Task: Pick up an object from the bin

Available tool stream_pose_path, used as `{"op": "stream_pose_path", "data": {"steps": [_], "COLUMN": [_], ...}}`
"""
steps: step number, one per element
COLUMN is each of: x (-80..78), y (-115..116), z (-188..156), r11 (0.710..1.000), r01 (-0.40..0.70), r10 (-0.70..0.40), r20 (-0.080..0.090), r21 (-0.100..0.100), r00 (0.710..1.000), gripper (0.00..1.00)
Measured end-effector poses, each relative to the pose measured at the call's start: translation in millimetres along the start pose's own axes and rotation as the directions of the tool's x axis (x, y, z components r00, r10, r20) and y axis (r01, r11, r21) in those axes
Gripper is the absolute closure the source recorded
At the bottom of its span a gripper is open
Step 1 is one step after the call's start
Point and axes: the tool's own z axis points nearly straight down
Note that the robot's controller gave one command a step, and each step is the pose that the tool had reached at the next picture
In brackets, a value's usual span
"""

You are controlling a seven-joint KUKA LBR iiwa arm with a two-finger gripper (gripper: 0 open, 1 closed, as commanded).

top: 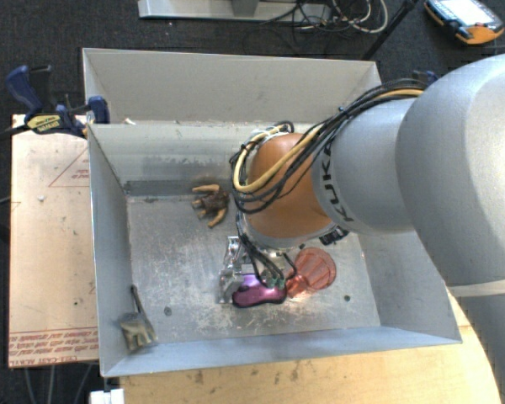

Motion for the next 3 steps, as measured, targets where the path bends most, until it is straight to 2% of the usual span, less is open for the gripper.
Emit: {"op": "stream_pose_path", "data": {"steps": [1, 2, 3], "x": [0.0, 37.3, 36.8], "y": [0.0, -20.0, -23.2], "z": [0.0, -37.9, -55.8], "r11": [1.000, 1.000, 0.999], "r01": [0.000, -0.030, -0.031], "r10": [0.000, 0.030, 0.031], "r20": [0.000, -0.007, -0.002], "r21": [0.000, 0.005, 0.005], "r00": [1.000, 1.000, 1.000], "gripper": [1.00, 1.00, 1.00]}}
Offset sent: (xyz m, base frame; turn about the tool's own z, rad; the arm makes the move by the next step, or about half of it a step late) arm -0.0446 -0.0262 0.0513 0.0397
